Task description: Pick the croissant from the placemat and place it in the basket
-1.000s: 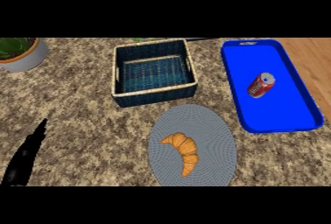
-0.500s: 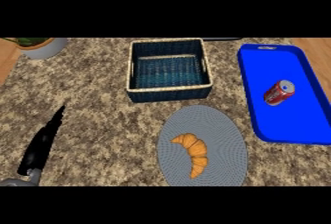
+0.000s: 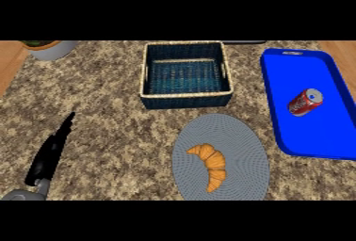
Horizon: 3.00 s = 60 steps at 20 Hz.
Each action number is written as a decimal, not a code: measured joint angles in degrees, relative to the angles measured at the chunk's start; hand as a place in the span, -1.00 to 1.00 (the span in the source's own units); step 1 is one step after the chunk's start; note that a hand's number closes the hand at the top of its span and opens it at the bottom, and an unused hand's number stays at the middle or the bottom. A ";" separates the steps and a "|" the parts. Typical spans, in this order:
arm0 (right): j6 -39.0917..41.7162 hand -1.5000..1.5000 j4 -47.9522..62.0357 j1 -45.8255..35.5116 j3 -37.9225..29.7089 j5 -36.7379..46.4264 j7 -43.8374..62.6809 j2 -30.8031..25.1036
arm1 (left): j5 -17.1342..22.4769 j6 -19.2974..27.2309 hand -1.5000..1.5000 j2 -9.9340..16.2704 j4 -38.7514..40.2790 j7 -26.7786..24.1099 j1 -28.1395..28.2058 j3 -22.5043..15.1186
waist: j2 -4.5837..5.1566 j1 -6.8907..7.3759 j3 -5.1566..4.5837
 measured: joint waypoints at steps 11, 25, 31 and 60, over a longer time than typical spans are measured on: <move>0.45 -1.00 -0.03 -3.13 -1.38 7.15 6.82 1.26 | -2.51 -3.06 0.00 -1.77 1.00 -0.97 0.22 3.72 | 0.11 -0.09 -0.13; 4.88 -1.00 1.59 -9.01 -2.05 17.88 22.18 0.03 | -5.89 -5.06 0.00 -4.17 -0.04 -0.15 0.76 6.46 | -0.02 -0.42 -0.58; 8.33 -1.00 3.16 -12.45 -2.69 22.07 30.15 -1.34 | -6.76 -5.70 0.00 -4.71 -2.68 1.39 2.17 6.82 | -0.15 -0.41 -0.93; 16.94 -1.00 17.85 -36.53 -4.93 27.76 50.14 -0.60 | -9.37 -6.97 0.00 -7.07 -1.78 1.98 0.69 8.54 | 0.10 0.21 -0.31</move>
